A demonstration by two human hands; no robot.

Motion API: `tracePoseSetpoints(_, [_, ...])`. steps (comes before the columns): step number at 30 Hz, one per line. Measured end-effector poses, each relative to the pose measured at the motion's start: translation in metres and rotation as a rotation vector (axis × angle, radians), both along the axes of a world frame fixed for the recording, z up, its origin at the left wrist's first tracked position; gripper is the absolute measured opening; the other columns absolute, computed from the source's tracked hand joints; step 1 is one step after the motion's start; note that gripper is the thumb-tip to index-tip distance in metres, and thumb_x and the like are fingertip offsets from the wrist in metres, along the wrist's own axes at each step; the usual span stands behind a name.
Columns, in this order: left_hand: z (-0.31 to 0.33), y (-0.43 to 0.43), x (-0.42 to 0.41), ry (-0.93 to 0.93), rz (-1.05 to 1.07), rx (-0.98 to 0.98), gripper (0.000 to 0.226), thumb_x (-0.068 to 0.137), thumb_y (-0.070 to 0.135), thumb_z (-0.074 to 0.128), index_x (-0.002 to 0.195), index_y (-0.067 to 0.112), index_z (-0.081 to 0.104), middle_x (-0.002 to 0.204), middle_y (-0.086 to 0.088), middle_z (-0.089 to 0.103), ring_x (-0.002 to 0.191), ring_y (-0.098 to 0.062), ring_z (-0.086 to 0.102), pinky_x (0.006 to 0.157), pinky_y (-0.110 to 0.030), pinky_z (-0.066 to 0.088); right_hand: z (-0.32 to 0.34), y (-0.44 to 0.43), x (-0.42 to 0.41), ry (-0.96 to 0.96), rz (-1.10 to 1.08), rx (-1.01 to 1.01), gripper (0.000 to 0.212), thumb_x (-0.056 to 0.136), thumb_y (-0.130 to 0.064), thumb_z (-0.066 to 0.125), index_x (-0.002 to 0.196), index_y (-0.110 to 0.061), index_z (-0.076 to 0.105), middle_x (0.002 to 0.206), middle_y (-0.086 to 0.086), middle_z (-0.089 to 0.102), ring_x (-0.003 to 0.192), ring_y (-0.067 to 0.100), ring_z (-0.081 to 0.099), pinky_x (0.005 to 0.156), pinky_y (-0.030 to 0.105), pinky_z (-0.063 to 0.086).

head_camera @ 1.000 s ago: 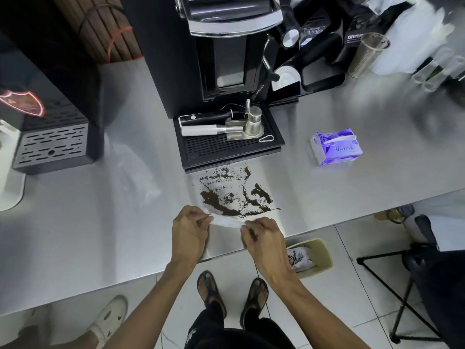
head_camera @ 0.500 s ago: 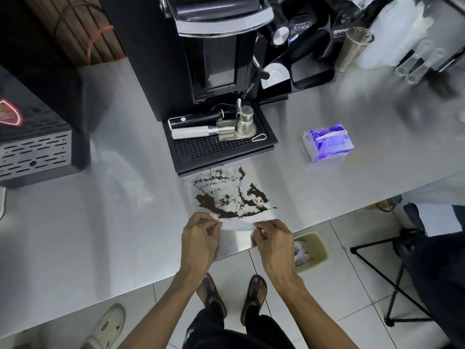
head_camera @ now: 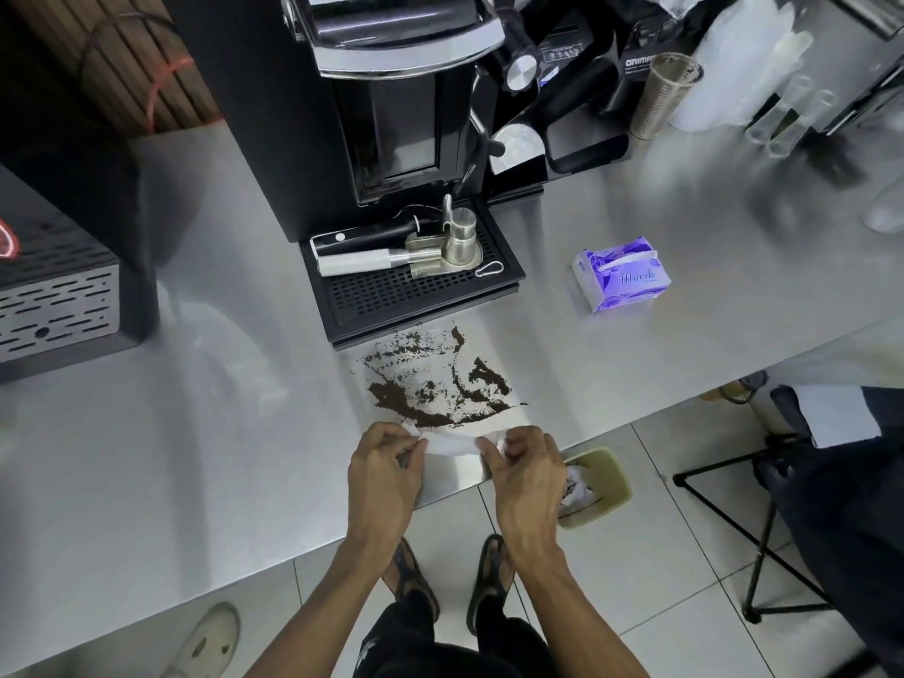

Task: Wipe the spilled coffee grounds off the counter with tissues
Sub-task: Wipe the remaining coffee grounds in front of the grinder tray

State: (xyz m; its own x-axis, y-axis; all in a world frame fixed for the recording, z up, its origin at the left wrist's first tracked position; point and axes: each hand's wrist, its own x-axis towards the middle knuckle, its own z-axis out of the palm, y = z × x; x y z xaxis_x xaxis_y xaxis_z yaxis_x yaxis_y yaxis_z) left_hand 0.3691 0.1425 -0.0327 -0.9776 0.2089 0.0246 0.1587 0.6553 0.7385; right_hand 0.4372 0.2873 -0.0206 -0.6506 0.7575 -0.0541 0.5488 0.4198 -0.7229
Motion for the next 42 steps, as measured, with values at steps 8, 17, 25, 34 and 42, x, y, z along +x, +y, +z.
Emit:
tracePoseSetpoints(8, [0.005,0.021,0.022,-0.130,-0.016,0.189,0.018,0.083,0.008,0.075,0.083,0.024,0.067,0.089,0.002,0.064,0.078,-0.003,0.064,0.078,-0.020,0.053,0.005,0.007,0.005,-0.013,-0.016,0.137,0.006,0.083,-0.011,0.073,0.088,-0.010,0.078,0.069,0.005,0.057,0.050,0.017,0.052,0.047,0.010,0.027])
tracePoseSetpoints(17, [0.005,0.070,0.017,-0.065,-0.012,0.049,0.014,0.087,0.017,0.069,0.077,0.008,0.071,0.085,0.002,0.056,0.071,-0.011,0.053,0.066,-0.024,0.049,0.003,0.050,-0.023,-0.016,-0.081,0.082,0.011,0.087,-0.016,0.070,0.092,-0.009,0.077,0.080,0.013,0.063,0.064,0.024,0.056,0.061,0.021,0.034])
tracePoseSetpoints(25, [0.011,0.059,0.004,-0.040,0.148,0.163,0.017,0.086,0.004,0.069,0.070,0.005,0.064,0.082,0.000,0.055,0.070,-0.013,0.055,0.068,-0.018,0.045,0.010,0.044,-0.058,0.027,0.138,0.138,0.010,0.079,0.000,0.069,0.071,-0.005,0.073,0.073,0.013,0.066,0.063,0.028,0.057,0.060,0.030,0.044])
tracePoseSetpoints(34, [0.006,0.019,0.039,-0.151,0.296,0.260,0.005,0.087,0.017,0.069,0.085,0.020,0.066,0.094,-0.003,0.064,0.085,-0.012,0.059,0.075,-0.016,0.047,0.000,0.014,-0.012,0.045,0.222,0.073,0.021,0.077,-0.003,0.075,0.061,-0.012,0.066,0.062,0.000,0.057,0.064,0.020,0.051,0.058,0.018,0.028])
tracePoseSetpoints(42, [0.005,0.025,0.005,-0.066,0.333,0.236,0.004,0.084,0.002,0.071,0.082,-0.001,0.068,0.083,0.005,0.057,0.075,-0.003,0.057,0.072,-0.010,0.046,0.001,0.005,-0.050,0.000,0.175,0.086,0.037,0.078,-0.002,0.068,0.054,-0.023,0.048,0.064,-0.002,0.052,0.067,0.016,0.046,0.053,0.019,0.022])
